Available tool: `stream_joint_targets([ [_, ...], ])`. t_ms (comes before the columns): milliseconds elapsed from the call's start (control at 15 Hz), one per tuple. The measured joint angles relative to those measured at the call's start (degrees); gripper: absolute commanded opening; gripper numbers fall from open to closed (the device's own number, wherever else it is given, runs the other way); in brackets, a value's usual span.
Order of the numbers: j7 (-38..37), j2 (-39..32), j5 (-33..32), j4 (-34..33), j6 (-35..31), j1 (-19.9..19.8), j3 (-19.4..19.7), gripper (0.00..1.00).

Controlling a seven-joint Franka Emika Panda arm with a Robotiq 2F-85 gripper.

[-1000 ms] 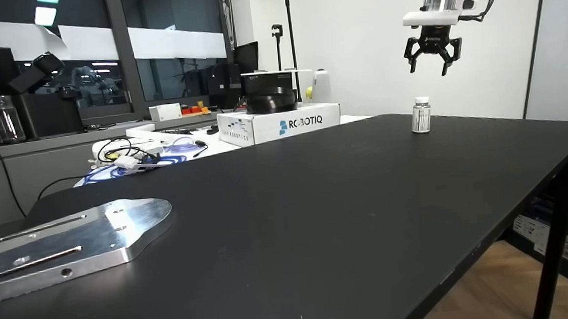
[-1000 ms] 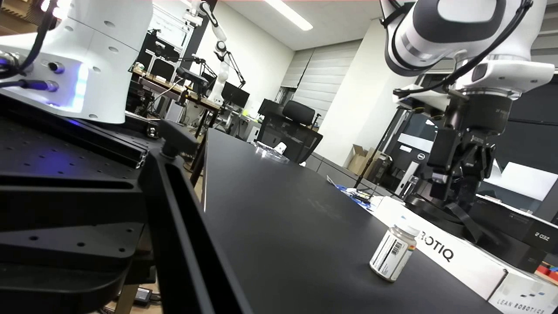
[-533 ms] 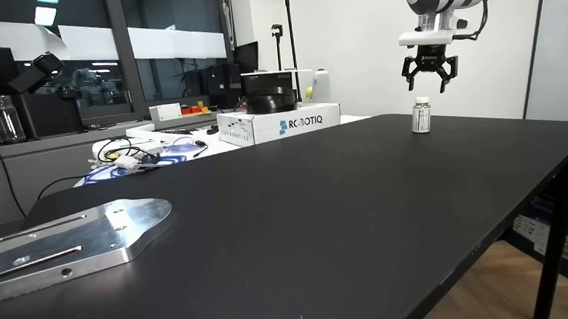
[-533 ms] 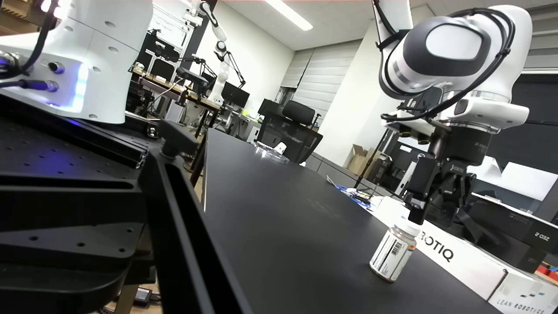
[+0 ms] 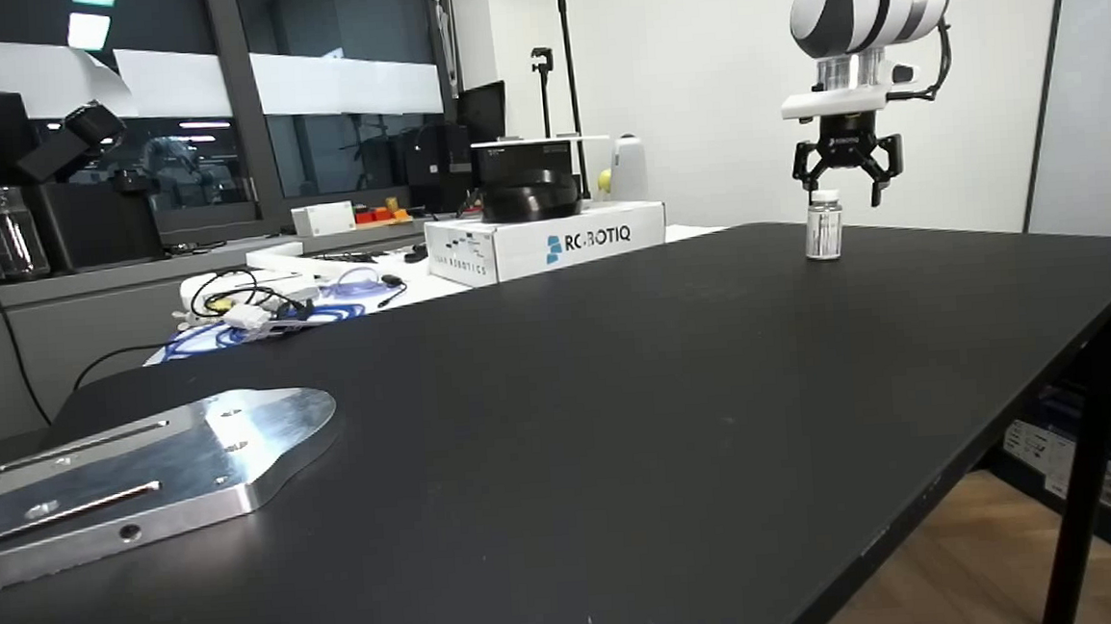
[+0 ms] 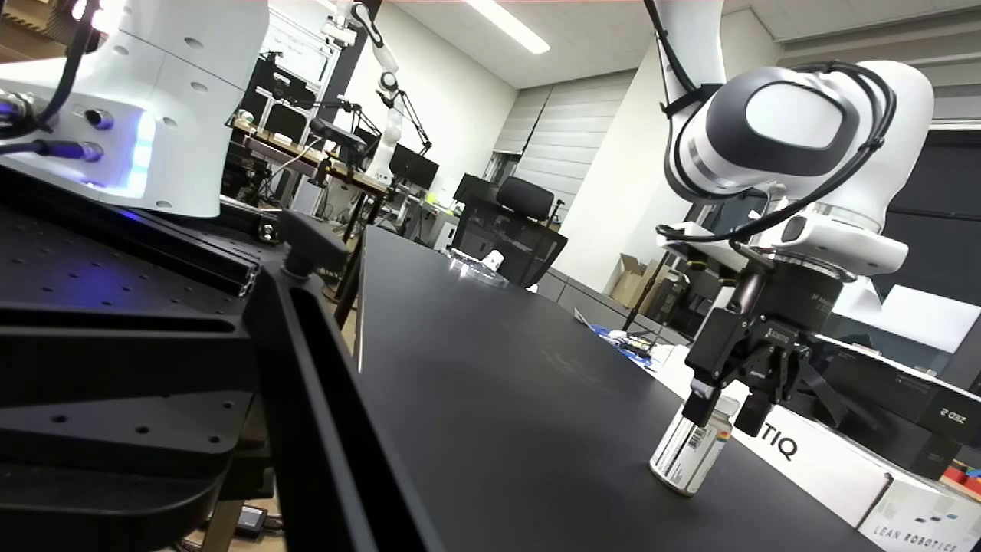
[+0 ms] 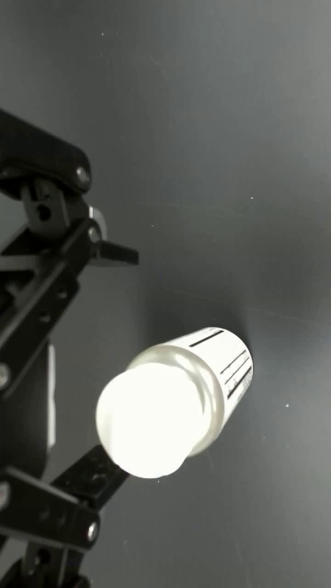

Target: Move the bottle on the table slightly to the left

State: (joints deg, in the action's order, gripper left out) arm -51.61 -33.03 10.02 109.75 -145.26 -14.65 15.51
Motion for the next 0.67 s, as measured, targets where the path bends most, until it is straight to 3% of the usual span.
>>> stream_joint_targets([
  [667, 0.0, -3.2, 0.7, -2.3, 0.1, 0.6, 0.0, 1.00],
])
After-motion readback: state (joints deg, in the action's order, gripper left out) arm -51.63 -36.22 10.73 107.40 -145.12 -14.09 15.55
